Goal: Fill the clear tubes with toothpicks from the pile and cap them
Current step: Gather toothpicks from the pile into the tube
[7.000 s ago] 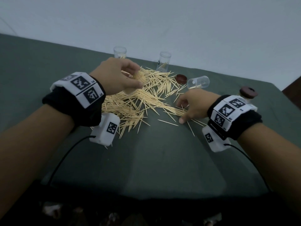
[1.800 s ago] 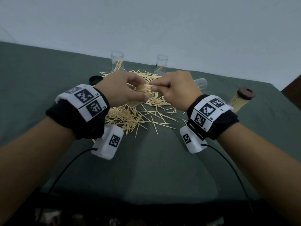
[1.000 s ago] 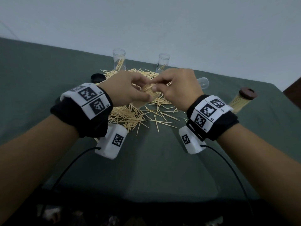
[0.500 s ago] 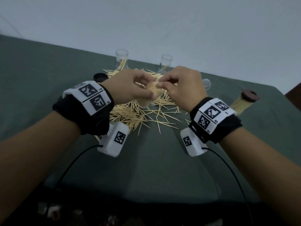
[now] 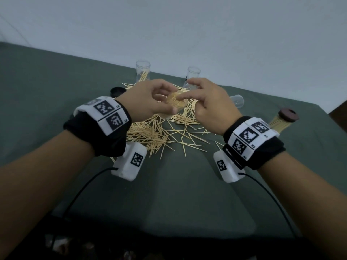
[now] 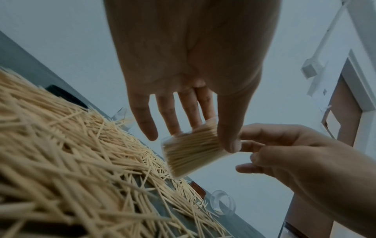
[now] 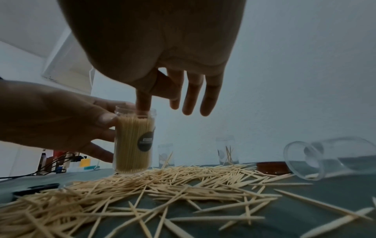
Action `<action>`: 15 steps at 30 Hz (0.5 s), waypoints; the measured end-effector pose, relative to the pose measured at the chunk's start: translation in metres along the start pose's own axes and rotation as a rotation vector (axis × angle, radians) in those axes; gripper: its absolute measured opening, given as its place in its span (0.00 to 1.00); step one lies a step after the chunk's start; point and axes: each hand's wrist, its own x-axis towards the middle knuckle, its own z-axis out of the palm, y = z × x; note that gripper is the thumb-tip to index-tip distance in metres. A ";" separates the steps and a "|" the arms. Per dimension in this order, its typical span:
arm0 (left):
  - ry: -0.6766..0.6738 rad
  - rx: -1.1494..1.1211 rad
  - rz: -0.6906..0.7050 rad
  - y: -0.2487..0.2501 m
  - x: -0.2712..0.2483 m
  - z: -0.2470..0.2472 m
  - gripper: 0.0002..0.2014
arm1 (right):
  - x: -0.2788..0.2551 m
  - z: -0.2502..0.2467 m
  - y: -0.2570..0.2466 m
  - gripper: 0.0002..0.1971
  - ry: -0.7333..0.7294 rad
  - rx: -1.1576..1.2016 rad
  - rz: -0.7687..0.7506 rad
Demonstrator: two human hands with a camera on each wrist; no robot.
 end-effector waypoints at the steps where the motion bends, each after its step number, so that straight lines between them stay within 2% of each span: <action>1: 0.006 -0.004 0.002 0.000 0.001 0.000 0.28 | 0.000 -0.001 -0.001 0.25 0.015 0.016 0.004; 4: 0.010 -0.015 0.003 -0.001 0.002 0.000 0.28 | -0.002 -0.004 -0.005 0.23 -0.001 0.045 -0.005; 7: -0.003 -0.022 -0.003 -0.002 0.002 0.000 0.28 | -0.001 -0.003 -0.004 0.25 -0.049 0.007 0.001; 10: 0.021 -0.026 -0.009 0.002 0.002 -0.001 0.27 | 0.000 -0.008 -0.003 0.27 0.027 0.074 0.012; 12: 0.043 -0.021 -0.014 0.005 0.001 -0.003 0.26 | 0.002 -0.014 -0.003 0.27 0.067 0.100 0.068; 15: 0.052 -0.012 -0.020 0.006 0.001 -0.006 0.26 | 0.010 -0.021 0.005 0.21 0.036 0.074 0.249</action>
